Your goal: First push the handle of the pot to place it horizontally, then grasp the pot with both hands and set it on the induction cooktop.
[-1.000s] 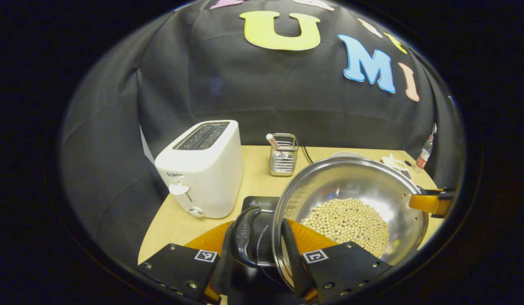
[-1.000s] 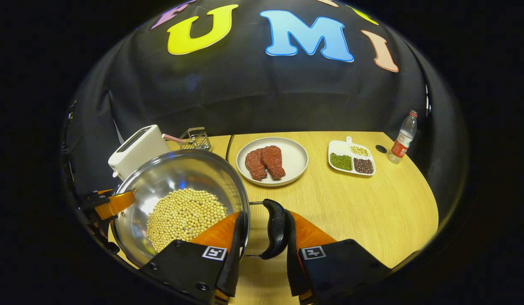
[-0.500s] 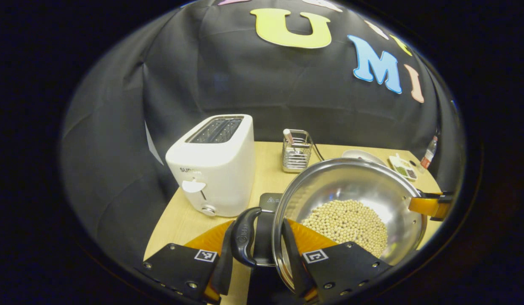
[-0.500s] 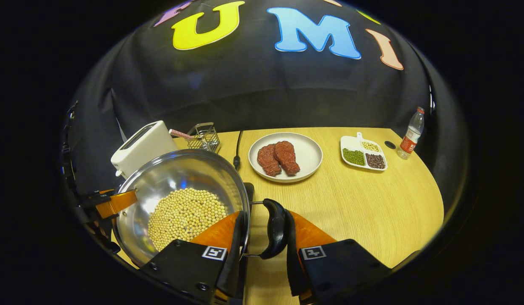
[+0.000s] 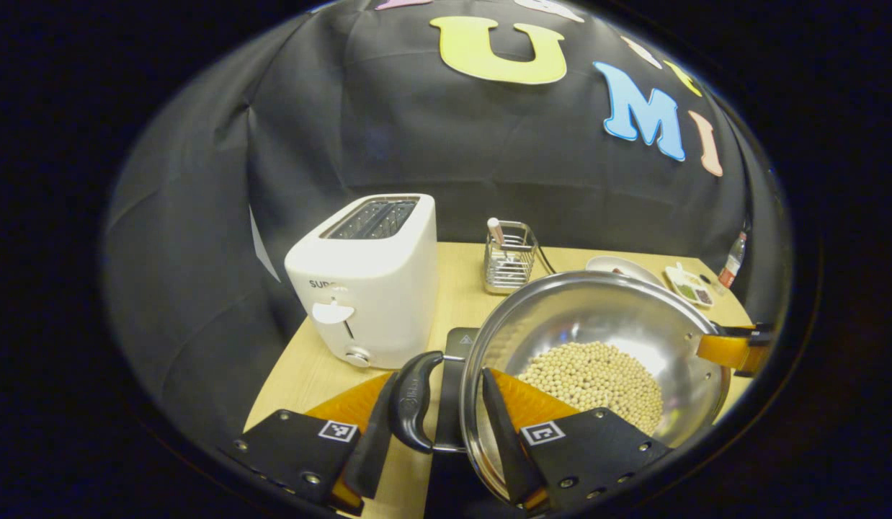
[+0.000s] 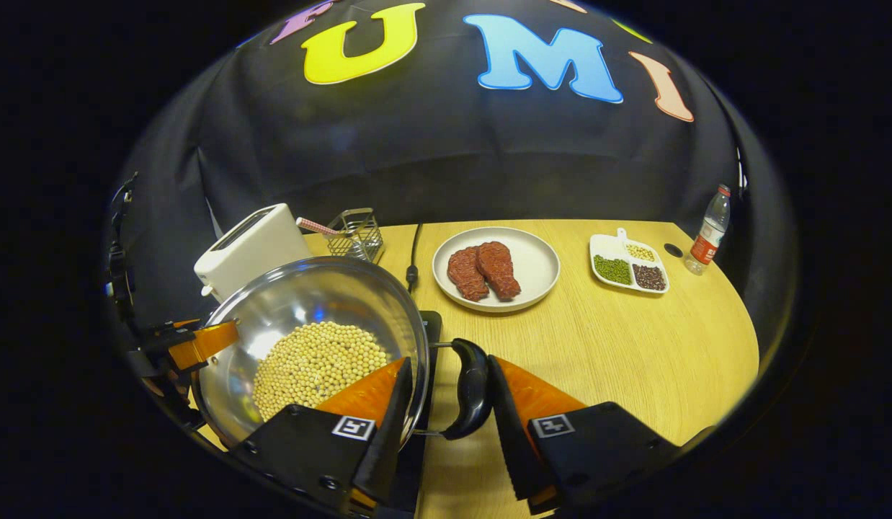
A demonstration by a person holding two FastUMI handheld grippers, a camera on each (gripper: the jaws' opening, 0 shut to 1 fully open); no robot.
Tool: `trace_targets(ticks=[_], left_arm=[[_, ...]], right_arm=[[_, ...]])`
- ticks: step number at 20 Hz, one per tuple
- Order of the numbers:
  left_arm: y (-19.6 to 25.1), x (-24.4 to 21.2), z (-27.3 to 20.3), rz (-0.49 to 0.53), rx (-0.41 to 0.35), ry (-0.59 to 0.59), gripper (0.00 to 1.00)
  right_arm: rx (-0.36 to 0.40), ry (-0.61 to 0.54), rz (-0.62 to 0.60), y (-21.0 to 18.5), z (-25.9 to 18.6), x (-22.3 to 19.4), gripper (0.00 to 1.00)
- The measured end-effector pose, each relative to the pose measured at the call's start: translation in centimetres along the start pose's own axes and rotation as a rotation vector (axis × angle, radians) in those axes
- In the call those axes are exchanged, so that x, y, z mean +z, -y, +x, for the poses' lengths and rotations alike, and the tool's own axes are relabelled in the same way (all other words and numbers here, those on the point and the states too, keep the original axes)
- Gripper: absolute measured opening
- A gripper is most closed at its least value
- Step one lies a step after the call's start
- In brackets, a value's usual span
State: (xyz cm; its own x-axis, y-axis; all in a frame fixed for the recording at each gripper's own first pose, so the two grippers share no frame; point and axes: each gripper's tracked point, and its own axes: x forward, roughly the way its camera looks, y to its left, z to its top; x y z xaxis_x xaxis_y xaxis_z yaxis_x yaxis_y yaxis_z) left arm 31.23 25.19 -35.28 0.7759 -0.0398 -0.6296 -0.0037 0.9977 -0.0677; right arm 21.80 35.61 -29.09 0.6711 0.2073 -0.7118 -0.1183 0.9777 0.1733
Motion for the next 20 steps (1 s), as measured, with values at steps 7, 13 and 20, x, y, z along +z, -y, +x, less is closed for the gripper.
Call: trace_targets(ticks=[7, 13, 20], left_arm=[[0.3, 2.0, -3.8, 0.007, 0.081, 0.107, 0.79], [4.9, 6.7, -10.5, -0.003, 0.086, 0.282, 0.82], [15.2, 8.9, -17.7, -0.022, 0.04, 0.379, 0.79]], right_arm=[[-0.009, 0.151, 0.014, 2.4, -4.1, 3.2, 0.97], [-0.034, 0.318, 0.004, 8.3, -10.4, 6.7, 0.97], [-0.086, 0.468, -0.023, 18.1, -19.6, 8.1, 0.97]])
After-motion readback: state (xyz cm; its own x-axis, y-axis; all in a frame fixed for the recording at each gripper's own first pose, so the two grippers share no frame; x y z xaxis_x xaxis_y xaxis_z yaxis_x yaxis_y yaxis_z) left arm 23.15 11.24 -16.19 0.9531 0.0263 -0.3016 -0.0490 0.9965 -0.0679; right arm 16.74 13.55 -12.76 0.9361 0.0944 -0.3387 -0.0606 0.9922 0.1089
